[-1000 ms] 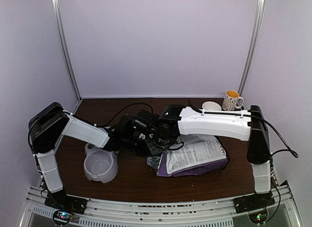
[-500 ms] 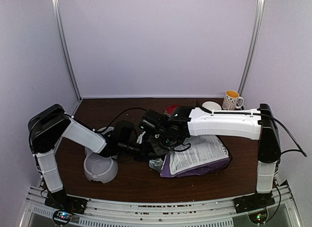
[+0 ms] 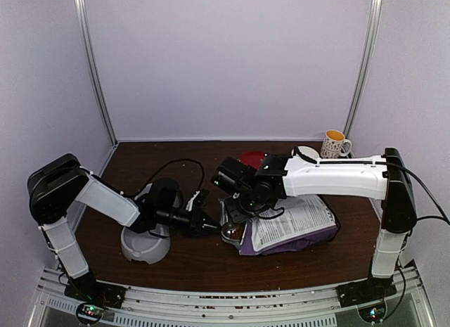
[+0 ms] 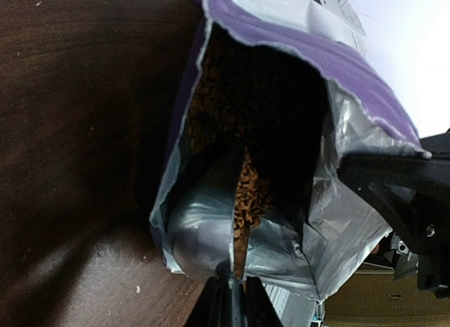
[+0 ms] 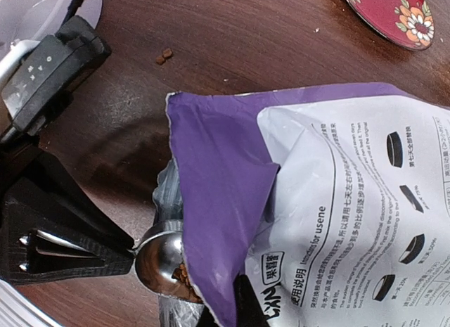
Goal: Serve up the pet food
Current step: Collect the pet food from the pet food bag.
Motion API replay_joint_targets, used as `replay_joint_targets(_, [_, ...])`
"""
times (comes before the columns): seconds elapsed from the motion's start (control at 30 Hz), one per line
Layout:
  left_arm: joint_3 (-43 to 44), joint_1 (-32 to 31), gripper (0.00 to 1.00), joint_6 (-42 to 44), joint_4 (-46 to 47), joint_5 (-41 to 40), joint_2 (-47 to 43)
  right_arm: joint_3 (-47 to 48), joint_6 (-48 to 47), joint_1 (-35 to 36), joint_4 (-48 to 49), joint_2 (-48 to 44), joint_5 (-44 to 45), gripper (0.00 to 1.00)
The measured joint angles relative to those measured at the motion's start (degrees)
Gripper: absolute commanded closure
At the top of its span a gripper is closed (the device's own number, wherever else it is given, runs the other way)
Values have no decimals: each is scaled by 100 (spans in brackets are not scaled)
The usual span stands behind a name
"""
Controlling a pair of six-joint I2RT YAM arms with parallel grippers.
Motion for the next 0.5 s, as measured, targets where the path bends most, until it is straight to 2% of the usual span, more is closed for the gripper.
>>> replay_joint_targets(0.5, [-284,164,100,-57,-7,109,-345,-247,127,-9,149,-129,-20,100])
